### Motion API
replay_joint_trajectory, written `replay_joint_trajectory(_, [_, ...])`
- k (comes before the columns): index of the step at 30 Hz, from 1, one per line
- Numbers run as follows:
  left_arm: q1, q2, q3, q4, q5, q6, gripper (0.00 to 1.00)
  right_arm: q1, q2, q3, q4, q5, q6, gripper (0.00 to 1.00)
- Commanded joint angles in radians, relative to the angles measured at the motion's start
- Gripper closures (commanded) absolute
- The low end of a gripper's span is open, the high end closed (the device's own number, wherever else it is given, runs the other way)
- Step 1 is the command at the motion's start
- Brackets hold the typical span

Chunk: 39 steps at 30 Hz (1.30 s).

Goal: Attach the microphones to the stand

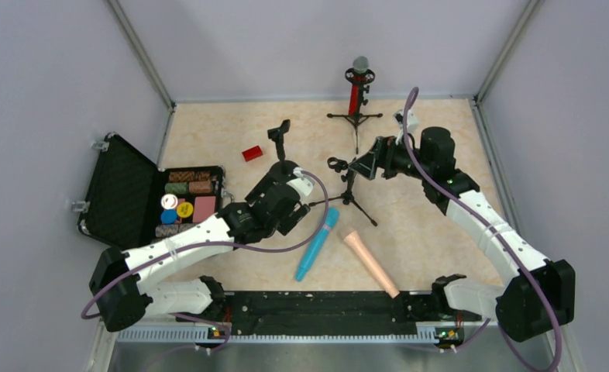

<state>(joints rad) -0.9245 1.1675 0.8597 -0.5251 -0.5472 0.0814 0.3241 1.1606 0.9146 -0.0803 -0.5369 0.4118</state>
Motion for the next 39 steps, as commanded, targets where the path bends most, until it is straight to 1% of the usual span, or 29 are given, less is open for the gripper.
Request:
replay_joint_trajectory(1, [-0.004,-0.003,-0.002,0.017,-0.005,0.0,0.01,-0.008,0.008,0.018,0.008,-0.03,-0.005,0.15])
replay_joint_trajectory(9, [0.007,-0.02,-0.003,0.031,-0.029,-0.05,0.01,0.009,0.01,0.037,-0.031,-0.041,-0.021,0.16])
replay_joint_trajectory(11, [0.021,-0.024,0.004,0.029,-0.006,-0.061,0.01,0.029,0.006,0.052,-0.045,-0.04,-0.032,0.17])
replay_joint_trajectory(16, [0.083,-0.049,0.012,0.041,0.072,-0.078,0.01,0.131,-0.015,0.103,-0.059,-0.018,-0.055,0.18])
replay_joint_trajectory(21, [0.103,-0.072,0.001,0.057,0.06,-0.078,0.01,0.251,0.022,0.156,-0.065,0.03,-0.081,0.18])
replay_joint_trajectory(26, [0.109,-0.083,0.002,0.057,0.007,-0.078,0.01,0.339,0.13,0.235,-0.159,0.125,-0.133,0.2])
replay_joint_trajectory(30, [0.131,-0.106,-0.001,0.062,0.019,-0.077,0.01,0.39,0.2,0.294,-0.227,0.309,-0.183,0.2])
replay_joint_trajectory(32, [0.144,-0.117,-0.003,0.064,0.02,-0.078,0.01,0.408,0.22,0.317,-0.243,0.372,-0.209,0.2])
replay_joint_trajectory(34, [0.162,-0.128,-0.001,0.065,0.02,-0.108,0.01,0.414,0.246,0.335,-0.252,0.411,-0.228,0.2])
replay_joint_trajectory(39, [0.218,-0.154,-0.001,0.066,0.034,-0.127,0.01,0.426,0.319,0.396,-0.288,0.479,-0.26,0.2])
